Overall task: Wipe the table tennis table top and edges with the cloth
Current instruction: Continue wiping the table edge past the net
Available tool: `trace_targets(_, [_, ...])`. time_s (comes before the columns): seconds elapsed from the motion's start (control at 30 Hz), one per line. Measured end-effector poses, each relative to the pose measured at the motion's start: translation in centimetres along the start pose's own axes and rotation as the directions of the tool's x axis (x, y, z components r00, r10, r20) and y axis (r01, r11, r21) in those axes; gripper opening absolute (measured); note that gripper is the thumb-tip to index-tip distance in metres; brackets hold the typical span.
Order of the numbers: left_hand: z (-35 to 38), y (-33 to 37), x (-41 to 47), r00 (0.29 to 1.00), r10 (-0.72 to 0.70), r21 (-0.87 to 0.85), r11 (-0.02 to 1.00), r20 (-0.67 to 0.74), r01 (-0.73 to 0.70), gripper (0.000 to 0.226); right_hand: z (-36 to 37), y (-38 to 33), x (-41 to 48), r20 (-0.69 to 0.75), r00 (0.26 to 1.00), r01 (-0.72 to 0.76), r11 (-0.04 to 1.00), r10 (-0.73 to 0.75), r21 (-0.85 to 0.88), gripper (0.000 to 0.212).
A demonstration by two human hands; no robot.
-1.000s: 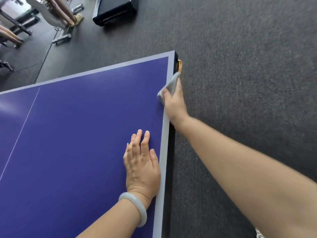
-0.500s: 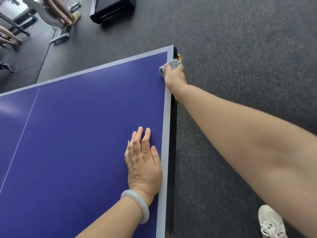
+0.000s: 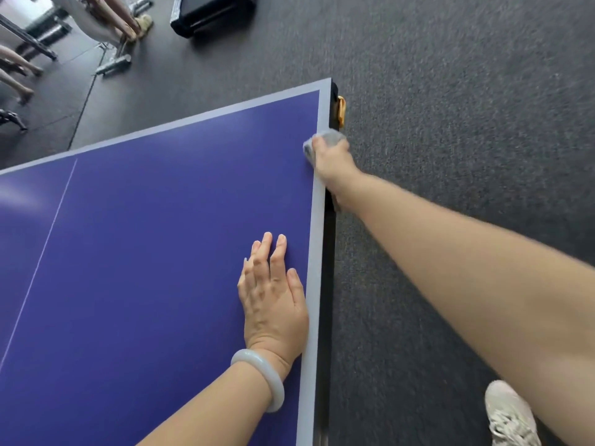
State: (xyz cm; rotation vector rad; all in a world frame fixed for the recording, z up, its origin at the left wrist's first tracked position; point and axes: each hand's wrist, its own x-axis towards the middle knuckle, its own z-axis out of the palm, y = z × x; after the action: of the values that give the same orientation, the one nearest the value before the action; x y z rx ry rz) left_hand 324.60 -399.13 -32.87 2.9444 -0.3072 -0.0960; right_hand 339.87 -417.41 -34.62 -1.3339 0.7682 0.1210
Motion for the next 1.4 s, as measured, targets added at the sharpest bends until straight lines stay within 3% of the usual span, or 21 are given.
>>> trace_targets(0.17, [-0.1,0.2,-0.1,1.0,0.01,-0.046,0.999,-0.009,-0.011,0.052,0.5,1.6,-1.7,-0.023,0.994,0.11,0.994,-0.109,0.017,0.066])
trace_targets(0.37, [-0.5,-0.5,0.0,0.996,0.024,-0.297,0.954,-0.088,-0.05,0.047,1.8,15.2,-19.6,0.009,0.937,0.346,0.934,-0.349,0.09,0.069])
trace_targets(0.47, [-0.4,-0.9,-0.1,0.992,-0.006,-0.398,0.916,-0.127,-0.045,0.047,2.2,17.7,-23.2,0.055,0.959,0.272,0.959,-0.277,0.081,0.073])
trace_targets(0.73, [-0.1,-1.4,-0.1,0.985,0.011,-0.416,0.906,-0.172,-0.083,0.047,2.1,11.5,-14.4,-0.028,0.979,0.204,0.974,-0.202,0.1,0.065])
trace_targets(0.83, [-0.2,-1.5,-0.4,0.985,-0.018,-0.498,0.865,-0.171,-0.071,0.048,2.3,14.6,-19.1,-0.018,0.981,0.195,0.979,-0.194,0.054,0.07])
trace_targets(1.0, [-1.6,-2.2,-1.6,0.993,-0.08,-0.617,0.787,-0.084,0.012,0.049,2.1,19.9,-26.9,0.123,0.967,0.225,0.974,-0.224,0.008,0.072])
trace_targets(1.1, [-1.8,-3.6,-6.0,0.998,0.043,-0.45,0.891,-0.05,-0.061,0.045,1.9,19.6,-26.5,0.141,0.962,0.241,0.97,-0.234,-0.029,0.073])
trace_targets(1.2, [-1.7,-6.8,-13.0,0.999,0.02,-0.237,0.971,-0.026,-0.026,0.048,2.0,19.6,-26.6,0.143,0.959,0.249,0.968,-0.244,-0.023,0.074])
trace_targets(1.3, [-1.8,-9.2,-18.4,0.999,0.021,-0.05,0.999,0.03,-0.02,0.053,2.0,19.8,-26.7,0.142,0.961,0.239,0.971,-0.237,0.005,0.074])
trace_targets(1.4, [-1.4,-9.7,-19.7,0.998,0.042,0.0,0.999,0.037,-0.042,0.057,1.9,19.7,-26.6,0.141,0.958,0.249,0.968,-0.251,0.031,0.073])
